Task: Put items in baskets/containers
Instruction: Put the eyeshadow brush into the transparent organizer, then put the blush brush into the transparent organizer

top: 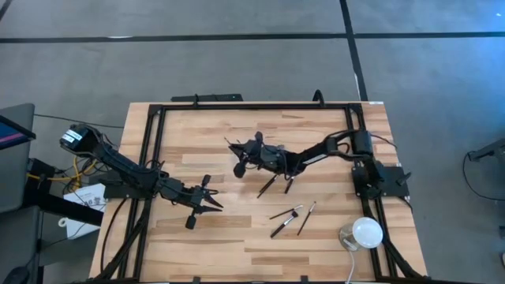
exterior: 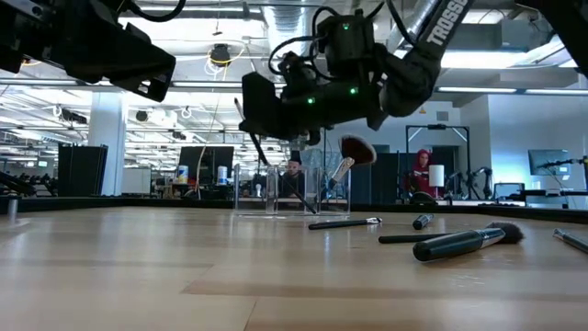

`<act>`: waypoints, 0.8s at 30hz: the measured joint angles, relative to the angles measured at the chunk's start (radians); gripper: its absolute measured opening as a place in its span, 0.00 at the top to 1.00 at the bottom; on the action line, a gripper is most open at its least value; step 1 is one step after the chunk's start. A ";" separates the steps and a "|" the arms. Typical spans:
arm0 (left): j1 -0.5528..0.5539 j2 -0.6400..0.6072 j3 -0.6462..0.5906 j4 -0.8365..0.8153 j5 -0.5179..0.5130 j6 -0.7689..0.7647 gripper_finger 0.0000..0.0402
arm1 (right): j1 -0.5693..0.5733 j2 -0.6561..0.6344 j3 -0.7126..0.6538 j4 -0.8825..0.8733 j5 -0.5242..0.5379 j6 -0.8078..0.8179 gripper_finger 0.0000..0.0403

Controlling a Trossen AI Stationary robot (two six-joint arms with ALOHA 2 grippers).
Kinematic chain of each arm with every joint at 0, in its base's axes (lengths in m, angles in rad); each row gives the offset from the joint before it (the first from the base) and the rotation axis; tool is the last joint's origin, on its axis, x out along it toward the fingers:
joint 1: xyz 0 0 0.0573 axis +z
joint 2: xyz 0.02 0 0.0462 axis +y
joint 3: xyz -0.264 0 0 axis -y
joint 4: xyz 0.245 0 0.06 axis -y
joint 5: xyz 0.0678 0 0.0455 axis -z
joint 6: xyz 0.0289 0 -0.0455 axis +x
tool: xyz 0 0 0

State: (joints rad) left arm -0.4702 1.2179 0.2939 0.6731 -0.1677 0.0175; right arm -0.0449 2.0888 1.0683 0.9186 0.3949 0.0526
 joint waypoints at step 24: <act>0.000 0.000 0.000 0.000 0.001 -0.008 0.89 | 0.034 -0.012 0.048 -0.105 -0.008 -0.061 0.69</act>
State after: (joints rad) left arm -0.4698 1.2182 0.2939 0.6727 -0.1671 0.0097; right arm -0.0111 2.0772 1.1167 0.8131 0.3868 -0.0079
